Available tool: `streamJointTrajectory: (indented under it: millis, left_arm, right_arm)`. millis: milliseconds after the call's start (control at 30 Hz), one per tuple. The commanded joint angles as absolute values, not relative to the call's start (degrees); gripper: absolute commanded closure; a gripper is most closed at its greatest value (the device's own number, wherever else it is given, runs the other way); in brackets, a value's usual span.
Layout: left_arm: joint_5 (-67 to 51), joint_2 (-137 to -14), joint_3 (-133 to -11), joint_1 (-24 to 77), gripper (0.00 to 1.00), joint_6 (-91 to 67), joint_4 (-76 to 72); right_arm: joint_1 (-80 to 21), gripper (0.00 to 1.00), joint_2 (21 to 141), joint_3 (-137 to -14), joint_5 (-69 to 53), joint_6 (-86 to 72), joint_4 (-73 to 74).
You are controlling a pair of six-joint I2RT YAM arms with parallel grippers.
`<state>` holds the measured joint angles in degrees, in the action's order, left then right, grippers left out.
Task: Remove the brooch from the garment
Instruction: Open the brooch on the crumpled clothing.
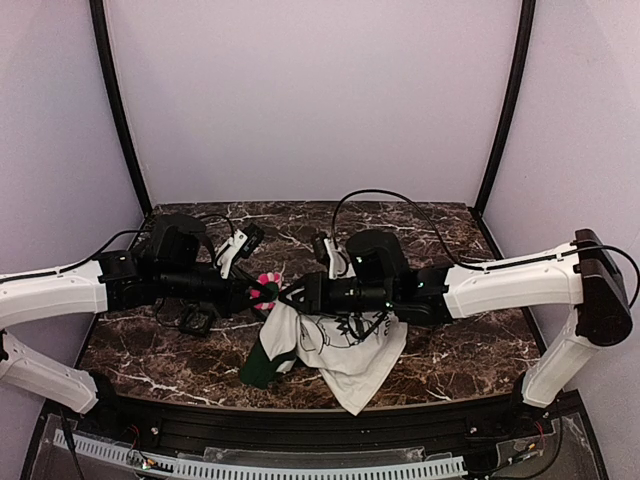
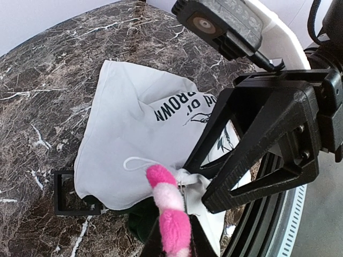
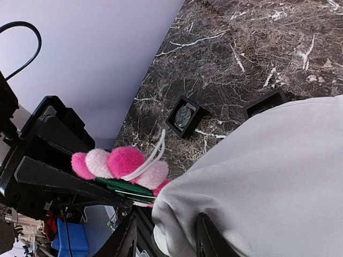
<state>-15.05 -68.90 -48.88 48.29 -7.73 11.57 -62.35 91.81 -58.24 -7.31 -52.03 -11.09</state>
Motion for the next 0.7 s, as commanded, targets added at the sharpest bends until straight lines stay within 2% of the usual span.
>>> streamJointTrajectory:
  millis: [0,367,667]
  left_arm:
    - [-14.41,-67.38,-48.35,48.52,0.99,-6.94,11.21]
    - [-15.13,-67.32,-47.99,48.51,0.99,-7.03,10.50]
    - [-15.48,-67.64,-47.81,48.45,0.99,-7.25,10.29]
  right_arm:
    - [-61.50,0.64,92.80,-59.87,-8.77,-53.23,-14.23]
    - [-60.04,0.73,93.63,-60.48,-8.93,-53.92,-14.06]
    - [-60.02,0.76,95.38,-62.14,-11.33,-53.75,-14.58]
